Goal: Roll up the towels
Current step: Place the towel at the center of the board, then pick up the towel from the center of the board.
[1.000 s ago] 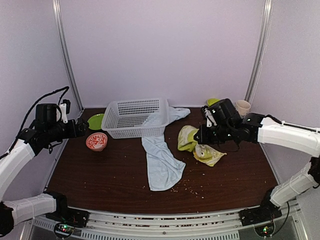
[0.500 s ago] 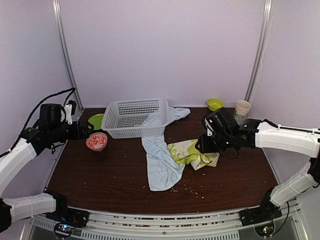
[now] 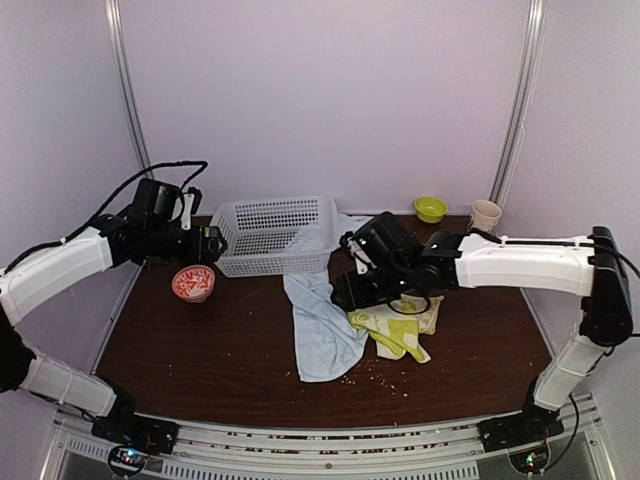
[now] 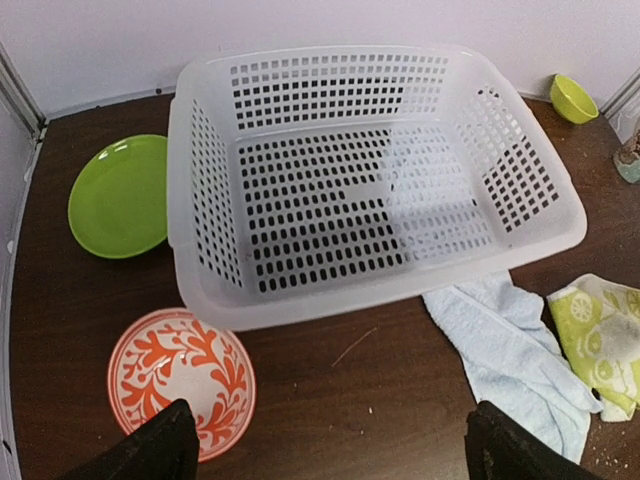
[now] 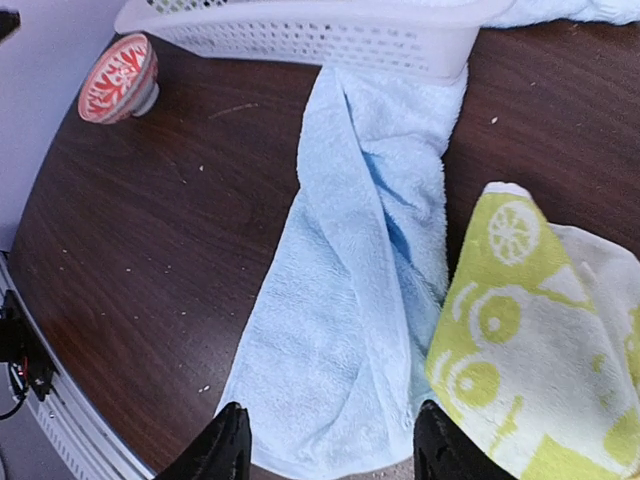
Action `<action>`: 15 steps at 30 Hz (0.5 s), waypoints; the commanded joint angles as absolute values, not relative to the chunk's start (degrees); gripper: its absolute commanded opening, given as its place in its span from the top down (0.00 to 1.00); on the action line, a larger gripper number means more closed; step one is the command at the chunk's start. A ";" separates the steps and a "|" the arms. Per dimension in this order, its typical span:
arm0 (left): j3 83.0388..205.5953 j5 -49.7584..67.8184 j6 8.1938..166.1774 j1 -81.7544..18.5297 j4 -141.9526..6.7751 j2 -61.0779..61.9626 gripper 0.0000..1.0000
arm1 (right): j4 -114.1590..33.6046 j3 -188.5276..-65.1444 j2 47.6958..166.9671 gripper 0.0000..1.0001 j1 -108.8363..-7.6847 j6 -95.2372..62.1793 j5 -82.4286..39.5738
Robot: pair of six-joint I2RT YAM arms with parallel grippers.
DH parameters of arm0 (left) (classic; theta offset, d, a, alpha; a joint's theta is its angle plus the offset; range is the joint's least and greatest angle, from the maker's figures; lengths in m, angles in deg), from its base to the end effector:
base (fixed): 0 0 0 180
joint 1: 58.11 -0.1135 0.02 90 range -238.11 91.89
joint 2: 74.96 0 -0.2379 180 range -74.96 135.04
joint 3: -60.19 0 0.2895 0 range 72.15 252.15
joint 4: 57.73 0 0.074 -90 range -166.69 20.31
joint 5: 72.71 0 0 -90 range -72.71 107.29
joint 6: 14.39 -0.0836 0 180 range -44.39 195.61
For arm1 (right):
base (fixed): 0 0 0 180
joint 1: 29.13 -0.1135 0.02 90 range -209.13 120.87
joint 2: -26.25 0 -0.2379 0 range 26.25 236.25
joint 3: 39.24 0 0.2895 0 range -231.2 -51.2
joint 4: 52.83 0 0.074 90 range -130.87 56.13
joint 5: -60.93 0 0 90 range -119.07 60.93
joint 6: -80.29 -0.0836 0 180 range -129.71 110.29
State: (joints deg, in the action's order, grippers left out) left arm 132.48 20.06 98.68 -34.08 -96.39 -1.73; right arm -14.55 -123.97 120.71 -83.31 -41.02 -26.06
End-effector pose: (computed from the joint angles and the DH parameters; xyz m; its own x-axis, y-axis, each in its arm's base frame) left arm 0.3324 -0.1438 0.2361 -0.6817 -0.1246 -0.7210 0.1148 0.9550 -0.2736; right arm 0.2476 0.3506 0.1847 -0.8031 -0.2260 -0.5513 -0.4833 0.7882 0.3810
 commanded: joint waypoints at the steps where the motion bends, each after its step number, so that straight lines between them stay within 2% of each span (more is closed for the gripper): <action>1: 139.99 24.74 96.64 -33.07 -97.88 6.20 0.05 | -14.33 -128.27 130.17 0.44 -84.58 -39.17 -25.12; 7: 146.13 26.39 93.15 -30.69 -98.08 14.67 0.03 | -11.22 -134.75 140.34 0.38 -84.95 -38.03 -28.19; 15: 153.36 28.63 86.58 -27.45 -100.14 24.41 0.03 | -8.47 -137.78 146.56 0.39 -84.80 -37.93 -32.75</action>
